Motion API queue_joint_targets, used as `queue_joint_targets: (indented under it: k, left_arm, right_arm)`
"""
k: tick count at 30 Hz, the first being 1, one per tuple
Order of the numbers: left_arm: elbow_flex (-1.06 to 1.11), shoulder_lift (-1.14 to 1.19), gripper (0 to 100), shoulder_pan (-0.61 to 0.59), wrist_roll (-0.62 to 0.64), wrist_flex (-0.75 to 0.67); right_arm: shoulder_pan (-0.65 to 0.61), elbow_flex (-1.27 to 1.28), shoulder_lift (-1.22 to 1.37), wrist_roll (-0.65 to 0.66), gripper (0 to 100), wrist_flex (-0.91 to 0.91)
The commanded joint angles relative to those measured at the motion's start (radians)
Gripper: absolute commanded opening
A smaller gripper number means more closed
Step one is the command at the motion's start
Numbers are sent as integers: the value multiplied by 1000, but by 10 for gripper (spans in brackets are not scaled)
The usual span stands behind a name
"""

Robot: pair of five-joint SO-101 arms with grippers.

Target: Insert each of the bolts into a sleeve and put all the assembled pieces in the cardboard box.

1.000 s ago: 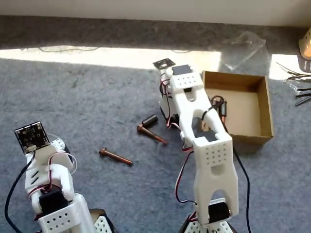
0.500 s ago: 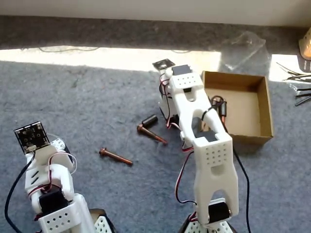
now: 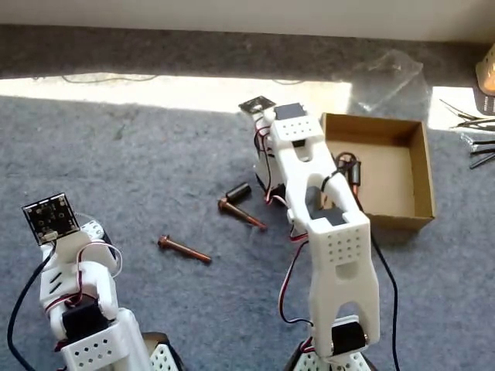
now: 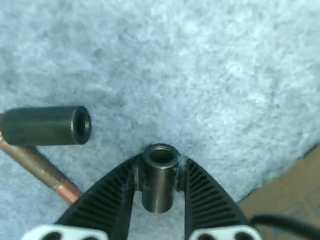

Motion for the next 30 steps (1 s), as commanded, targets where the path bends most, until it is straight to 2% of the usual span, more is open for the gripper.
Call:
queue_joint_targets:
  k: [1, 6, 12, 16, 25, 30]
  left_arm:
    - [-8, -12, 14, 21, -5, -26]
    - [-8, -12, 14, 21, -5, -26]
    - [-8, -12, 14, 21, -5, -26]
    - [-8, -12, 14, 24, -5, -26]
    - [-7, -12, 14, 104, -5, -20]
    - [-12, -12, 14, 205, -5, 23]
  right_arm:
    - [22, 1, -58, 6, 9, 19]
    - [22, -12, -62, 6, 3, 90]
    - [24, -213, -122, 5, 3, 255]
    - [24, -269, -234, 5, 3, 252]
    - [19, -36, -613, -44, 3, 251]
    - [18, 143, -848, -44, 3, 243]
